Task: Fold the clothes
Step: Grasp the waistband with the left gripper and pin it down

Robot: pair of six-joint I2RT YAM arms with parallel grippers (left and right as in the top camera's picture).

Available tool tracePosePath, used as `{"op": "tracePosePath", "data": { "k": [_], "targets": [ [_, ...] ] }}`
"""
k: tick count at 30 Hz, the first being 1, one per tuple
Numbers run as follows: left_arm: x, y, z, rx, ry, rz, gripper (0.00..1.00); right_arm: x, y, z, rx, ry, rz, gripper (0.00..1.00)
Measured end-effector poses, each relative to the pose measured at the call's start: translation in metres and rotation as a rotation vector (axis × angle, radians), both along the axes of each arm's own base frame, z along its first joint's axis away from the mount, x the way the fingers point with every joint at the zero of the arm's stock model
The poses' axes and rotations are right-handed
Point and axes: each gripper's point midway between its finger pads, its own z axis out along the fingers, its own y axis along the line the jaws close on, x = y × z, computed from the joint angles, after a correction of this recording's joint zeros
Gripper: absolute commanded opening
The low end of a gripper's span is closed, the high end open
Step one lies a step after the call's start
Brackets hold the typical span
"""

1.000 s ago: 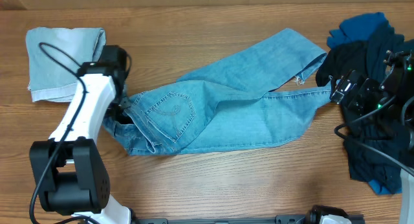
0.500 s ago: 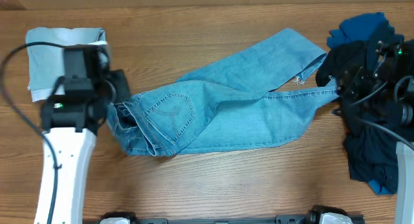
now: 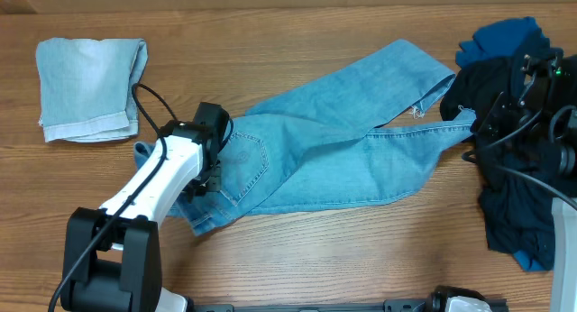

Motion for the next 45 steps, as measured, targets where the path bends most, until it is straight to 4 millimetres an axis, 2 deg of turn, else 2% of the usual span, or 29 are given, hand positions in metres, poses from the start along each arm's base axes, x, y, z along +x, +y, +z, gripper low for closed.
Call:
{"op": "tracePosePath", "data": {
  "k": [3, 5, 6, 7, 9, 13, 15, 16, 17, 19, 20, 21, 23, 24, 25, 26, 27, 30, 32, 34, 35, 36, 37, 38, 41, 43, 45],
  "targets": [
    [0.000, 0.031, 0.001, 0.021, -0.025, 0.143, 0.04, 0.001, 0.000, -0.001, -0.005, 0.003, 0.006, 0.04],
    [0.003, 0.049, 0.000, 0.007, -0.051, 0.225, 0.04, 0.010, -0.002, -0.014, -0.001, 0.048, 0.011, 0.04],
    [0.006, 0.052, 0.000, 0.003, -0.064, 0.237, 0.04, 0.012, -0.002, -0.019, 0.001, 0.061, 0.012, 0.04],
    [0.011, 0.053, 0.000, -0.002, -0.086, 0.236, 0.04, 0.019, -0.003, -0.032, 0.007, 0.106, 0.014, 0.04],
    [0.018, 0.054, 0.000, -0.010, -0.115, 0.239, 0.04, 0.025, -0.004, -0.044, 0.012, 0.143, 0.017, 0.04],
    [0.017, 0.051, -0.001, -0.038, -0.105, 0.248, 0.04, 0.041, -0.007, -0.076, 0.027, 0.236, 0.020, 0.04],
    [0.027, 0.047, 0.009, -0.069, -0.129, 0.248, 0.04, 0.053, -0.009, -0.094, 0.039, 0.270, 0.020, 0.04],
    [0.035, 0.044, 0.017, -0.090, -0.165, 0.247, 0.04, 0.069, -0.012, -0.099, 0.068, 0.236, 0.032, 0.04],
    [0.045, 0.041, 0.035, -0.121, -0.233, 0.244, 0.04, 0.078, -0.016, -0.095, 0.089, 0.194, 0.042, 0.04],
    [0.054, 0.035, 0.054, -0.170, -0.314, 0.237, 0.04, 0.102, -0.022, -0.079, 0.131, 0.062, 0.067, 0.14],
    [0.056, 0.031, 0.060, -0.191, -0.335, 0.233, 0.04, 0.111, -0.023, -0.077, 0.141, 0.028, 0.080, 0.27],
    [0.057, 0.029, 0.063, -0.207, -0.347, 0.231, 0.04, 0.122, -0.021, -0.084, 0.163, 0.021, 0.094, 0.52],
    [0.058, 0.023, 0.063, -0.241, -0.349, 0.225, 0.04, 0.138, -0.016, -0.117, 0.208, 0.072, 0.110, 0.56],
    [0.058, 0.021, 0.063, -0.253, -0.347, 0.224, 0.04, 0.148, -0.017, -0.141, 0.239, 0.107, 0.094, 0.57],
    [0.058, 0.019, 0.063, -0.265, -0.347, 0.223, 0.04, 0.152, -0.019, -0.175, 0.283, 0.185, 0.057, 0.57],
    [0.059, 0.018, 0.063, -0.271, -0.347, 0.221, 0.04, 0.156, -0.020, -0.197, 0.315, 0.229, 0.019, 0.64],
    [0.059, 0.018, 0.063, -0.275, -0.345, 0.220, 0.04, 0.158, -0.022, -0.216, 0.342, 0.264, -0.011, 0.65],
    [0.059, 0.017, 0.063, -0.279, -0.348, 0.217, 0.04, 0.160, -0.026, -0.243, 0.366, 0.318, -0.069, 0.67],
    [0.060, 0.017, 0.063, -0.279, -0.348, 0.216, 0.04, 0.171, -0.031, -0.258, 0.362, 0.306, -0.096, 0.67],
    [0.061, 0.016, 0.063, -0.282, -0.354, 0.215, 0.04, 0.186, -0.033, -0.265, 0.351, 0.259, -0.101, 0.64],
    [0.061, 0.016, 0.064, -0.282, -0.354, 0.215, 0.04, 0.191, -0.031, -0.266, 0.347, 0.243, -0.097, 0.57],
    [0.061, 0.016, 0.064, -0.282, -0.355, 0.215, 0.04, 0.194, -0.027, -0.267, 0.346, 0.236, -0.091, 0.43],
    [0.061, 0.016, 0.064, -0.282, -0.355, 0.215, 0.04, 0.203, -0.022, -0.268, 0.339, 0.204, -0.076, 0.22],
    [0.061, 0.016, 0.064, -0.282, -0.354, 0.215, 0.04, 0.209, -0.017, -0.268, 0.340, 0.188, -0.069, 0.06],
    [0.061, 0.016, 0.064, -0.283, -0.354, 0.215, 0.04, 0.231, -0.007, -0.253, 0.378, 0.090, -0.059, 0.04],
    [0.061, 0.016, 0.064, -0.283, -0.355, 0.215, 0.04, 0.235, -0.004, -0.246, 0.419, 0.071, -0.044, 0.04],
    [0.062, 0.016, 0.064, -0.283, -0.357, 0.215, 0.04, 0.240, 0.002, -0.228, 0.473, 0.087, -0.025, 0.04]
  ]
}}
